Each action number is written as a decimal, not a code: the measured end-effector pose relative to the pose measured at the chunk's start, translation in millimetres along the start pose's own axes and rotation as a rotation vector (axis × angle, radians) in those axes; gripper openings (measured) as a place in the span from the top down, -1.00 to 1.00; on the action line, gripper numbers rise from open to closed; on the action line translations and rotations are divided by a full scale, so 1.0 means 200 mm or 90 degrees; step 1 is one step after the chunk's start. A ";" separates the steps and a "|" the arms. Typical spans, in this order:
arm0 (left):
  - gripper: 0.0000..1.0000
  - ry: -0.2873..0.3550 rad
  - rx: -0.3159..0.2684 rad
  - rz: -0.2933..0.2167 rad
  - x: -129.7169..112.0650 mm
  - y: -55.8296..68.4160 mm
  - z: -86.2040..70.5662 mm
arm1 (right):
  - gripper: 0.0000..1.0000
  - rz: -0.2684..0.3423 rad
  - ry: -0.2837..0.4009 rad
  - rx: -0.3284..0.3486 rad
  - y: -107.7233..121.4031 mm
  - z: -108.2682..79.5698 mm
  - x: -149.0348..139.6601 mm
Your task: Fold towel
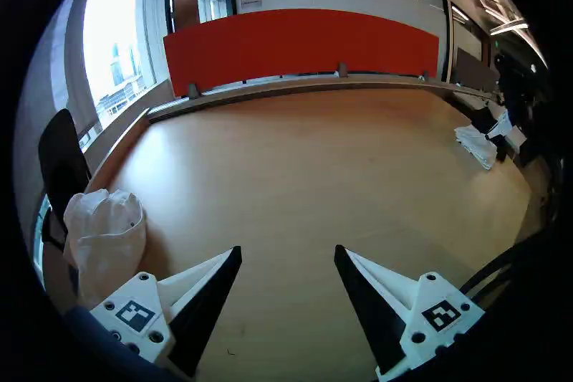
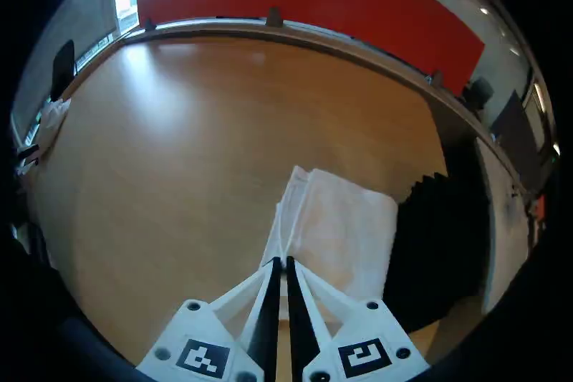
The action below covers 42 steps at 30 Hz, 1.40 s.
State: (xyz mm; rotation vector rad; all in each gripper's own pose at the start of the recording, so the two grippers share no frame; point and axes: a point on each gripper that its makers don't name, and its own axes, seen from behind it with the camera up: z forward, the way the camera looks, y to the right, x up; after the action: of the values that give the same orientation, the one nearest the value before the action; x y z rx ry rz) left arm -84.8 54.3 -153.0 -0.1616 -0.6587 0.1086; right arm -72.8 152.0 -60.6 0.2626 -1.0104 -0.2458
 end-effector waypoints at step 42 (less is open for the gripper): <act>-0.92 -0.007 0.003 0.006 0.00 0.00 0.00 | 0.65 0.017 -0.054 0.032 -0.13 0.18 -0.21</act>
State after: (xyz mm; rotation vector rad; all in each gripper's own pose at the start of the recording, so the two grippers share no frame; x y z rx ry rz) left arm -84.6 53.6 -151.5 -0.1599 -0.6690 0.1209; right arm -125.9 137.1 -84.2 0.2864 -1.1048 -0.2082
